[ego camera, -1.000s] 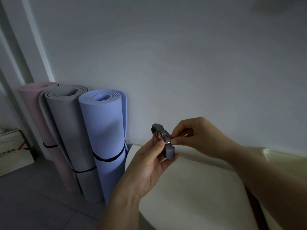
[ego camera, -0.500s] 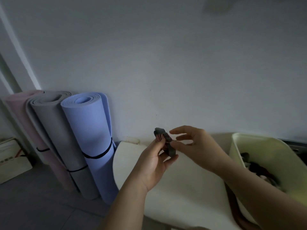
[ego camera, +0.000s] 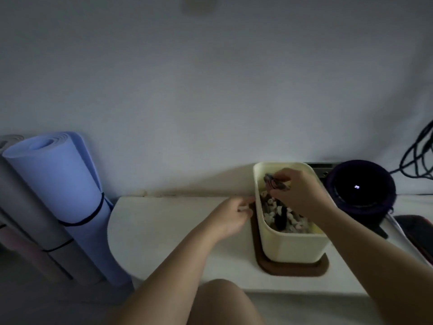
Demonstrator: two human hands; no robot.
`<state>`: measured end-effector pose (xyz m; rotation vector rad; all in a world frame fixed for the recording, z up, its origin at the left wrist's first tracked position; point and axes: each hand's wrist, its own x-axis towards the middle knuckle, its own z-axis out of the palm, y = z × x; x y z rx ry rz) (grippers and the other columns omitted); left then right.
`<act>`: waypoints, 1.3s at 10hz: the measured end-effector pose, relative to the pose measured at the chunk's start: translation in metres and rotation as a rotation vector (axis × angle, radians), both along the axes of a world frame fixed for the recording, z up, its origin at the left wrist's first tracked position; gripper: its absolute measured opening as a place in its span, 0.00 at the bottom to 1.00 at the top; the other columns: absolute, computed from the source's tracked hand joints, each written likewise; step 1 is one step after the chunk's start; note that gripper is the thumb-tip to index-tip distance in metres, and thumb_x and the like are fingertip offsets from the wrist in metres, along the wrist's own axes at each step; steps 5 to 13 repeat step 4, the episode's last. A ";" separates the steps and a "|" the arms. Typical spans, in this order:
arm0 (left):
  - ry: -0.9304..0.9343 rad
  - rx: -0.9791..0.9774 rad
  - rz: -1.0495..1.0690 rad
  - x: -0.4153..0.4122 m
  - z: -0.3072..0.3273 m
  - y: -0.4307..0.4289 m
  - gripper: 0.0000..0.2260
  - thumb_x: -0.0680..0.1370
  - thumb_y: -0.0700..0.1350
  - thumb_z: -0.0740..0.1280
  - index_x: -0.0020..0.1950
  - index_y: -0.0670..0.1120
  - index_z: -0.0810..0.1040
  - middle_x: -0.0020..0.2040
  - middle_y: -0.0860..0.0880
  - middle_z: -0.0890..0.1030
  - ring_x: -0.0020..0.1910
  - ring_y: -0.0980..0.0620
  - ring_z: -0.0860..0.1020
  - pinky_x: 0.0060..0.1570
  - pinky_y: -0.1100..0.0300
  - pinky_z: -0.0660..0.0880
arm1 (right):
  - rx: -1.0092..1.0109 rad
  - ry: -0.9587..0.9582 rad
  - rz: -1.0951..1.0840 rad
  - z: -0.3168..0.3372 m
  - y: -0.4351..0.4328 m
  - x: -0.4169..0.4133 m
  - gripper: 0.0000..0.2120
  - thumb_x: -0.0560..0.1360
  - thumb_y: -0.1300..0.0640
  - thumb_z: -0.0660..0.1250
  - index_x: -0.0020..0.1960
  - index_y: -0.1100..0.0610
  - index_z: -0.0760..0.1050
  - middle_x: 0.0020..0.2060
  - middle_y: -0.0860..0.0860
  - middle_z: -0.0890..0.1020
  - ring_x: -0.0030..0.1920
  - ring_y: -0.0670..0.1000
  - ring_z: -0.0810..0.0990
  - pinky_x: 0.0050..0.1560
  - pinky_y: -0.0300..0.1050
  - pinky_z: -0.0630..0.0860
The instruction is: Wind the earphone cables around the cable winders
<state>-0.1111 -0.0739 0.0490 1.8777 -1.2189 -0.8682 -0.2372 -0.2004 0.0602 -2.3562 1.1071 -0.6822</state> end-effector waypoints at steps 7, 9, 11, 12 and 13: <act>-0.105 0.075 -0.034 -0.002 -0.014 -0.008 0.19 0.82 0.46 0.59 0.74 0.56 0.66 0.71 0.50 0.71 0.69 0.52 0.70 0.61 0.61 0.66 | 0.133 0.782 0.334 -0.038 -0.017 -0.001 0.10 0.77 0.56 0.64 0.52 0.56 0.82 0.47 0.50 0.81 0.44 0.47 0.75 0.40 0.31 0.68; -0.105 0.075 -0.034 -0.002 -0.014 -0.008 0.19 0.82 0.46 0.59 0.74 0.56 0.66 0.71 0.50 0.71 0.69 0.52 0.70 0.61 0.61 0.66 | 0.133 0.782 0.334 -0.038 -0.017 -0.001 0.10 0.77 0.56 0.64 0.52 0.56 0.82 0.47 0.50 0.81 0.44 0.47 0.75 0.40 0.31 0.68; -0.105 0.075 -0.034 -0.002 -0.014 -0.008 0.19 0.82 0.46 0.59 0.74 0.56 0.66 0.71 0.50 0.71 0.69 0.52 0.70 0.61 0.61 0.66 | 0.133 0.782 0.334 -0.038 -0.017 -0.001 0.10 0.77 0.56 0.64 0.52 0.56 0.82 0.47 0.50 0.81 0.44 0.47 0.75 0.40 0.31 0.68; -0.105 0.075 -0.034 -0.002 -0.014 -0.008 0.19 0.82 0.46 0.59 0.74 0.56 0.66 0.71 0.50 0.71 0.69 0.52 0.70 0.61 0.61 0.66 | 0.133 0.782 0.334 -0.038 -0.017 -0.001 0.10 0.77 0.56 0.64 0.52 0.56 0.82 0.47 0.50 0.81 0.44 0.47 0.75 0.40 0.31 0.68; -0.105 0.075 -0.034 -0.002 -0.014 -0.008 0.19 0.82 0.46 0.59 0.74 0.56 0.66 0.71 0.50 0.71 0.69 0.52 0.70 0.61 0.61 0.66 | 0.133 0.782 0.334 -0.038 -0.017 -0.001 0.10 0.77 0.56 0.64 0.52 0.56 0.82 0.47 0.50 0.81 0.44 0.47 0.75 0.40 0.31 0.68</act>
